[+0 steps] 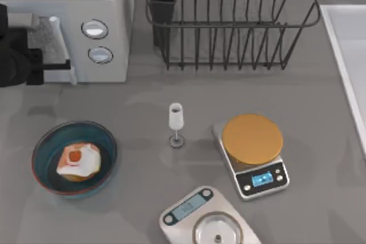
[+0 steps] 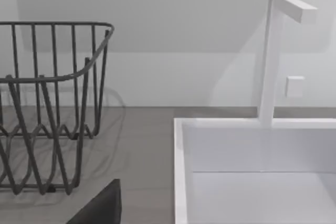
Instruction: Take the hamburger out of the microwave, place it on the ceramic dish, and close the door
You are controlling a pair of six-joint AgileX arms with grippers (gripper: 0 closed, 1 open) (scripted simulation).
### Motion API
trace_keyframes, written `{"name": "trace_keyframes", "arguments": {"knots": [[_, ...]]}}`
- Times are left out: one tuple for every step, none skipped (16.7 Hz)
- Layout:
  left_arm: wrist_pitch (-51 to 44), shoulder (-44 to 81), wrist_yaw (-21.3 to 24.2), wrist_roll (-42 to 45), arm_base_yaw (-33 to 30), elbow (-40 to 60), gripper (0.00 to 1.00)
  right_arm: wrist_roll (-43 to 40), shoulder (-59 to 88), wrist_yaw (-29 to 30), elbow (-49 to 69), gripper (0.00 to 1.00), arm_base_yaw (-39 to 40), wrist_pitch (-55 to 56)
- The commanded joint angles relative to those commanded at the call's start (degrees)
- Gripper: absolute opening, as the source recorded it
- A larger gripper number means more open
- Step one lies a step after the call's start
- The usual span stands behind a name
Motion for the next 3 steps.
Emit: {"name": "trace_keyframes", "arguments": {"knots": [[-0.1,1.2,0.0,0.0,0.0,1.3,0.00,0.0,0.0,0.0,0.0,1.00,0.0,0.0],[-0.2,1.8,0.0,0.0,0.0,1.9,0.00,0.0,0.0,0.0,0.0,1.00,0.0,0.0],[-0.2,1.9,0.0,0.0,-0.1,2.0,0.00,0.0,0.0,0.0,0.0,1.00,0.0,0.0]]}}
